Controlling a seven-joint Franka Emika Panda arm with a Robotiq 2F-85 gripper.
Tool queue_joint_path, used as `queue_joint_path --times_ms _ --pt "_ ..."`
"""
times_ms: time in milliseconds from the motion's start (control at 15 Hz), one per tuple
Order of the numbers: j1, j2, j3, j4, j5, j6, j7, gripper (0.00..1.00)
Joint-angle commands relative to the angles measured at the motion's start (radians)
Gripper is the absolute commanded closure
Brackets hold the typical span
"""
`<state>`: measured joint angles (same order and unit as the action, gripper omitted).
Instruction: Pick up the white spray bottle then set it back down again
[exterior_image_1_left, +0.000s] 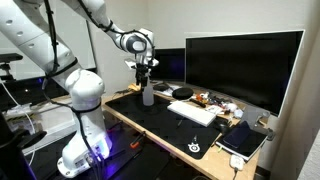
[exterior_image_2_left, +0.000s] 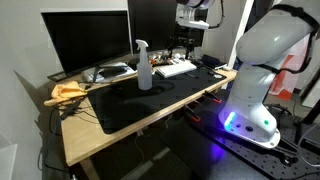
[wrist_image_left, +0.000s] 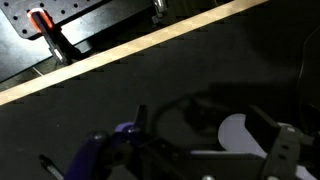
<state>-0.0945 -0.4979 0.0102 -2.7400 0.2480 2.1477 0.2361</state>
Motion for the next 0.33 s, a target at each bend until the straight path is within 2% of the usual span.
queue_joint_path --times_ms 0,267 --pt "0.009 0.0 -0.01 0.001 -0.005 -0.001 0.004 0.0" --pt "0.008 0.002 -0.015 0.001 -0.004 -0.001 0.003 0.0"
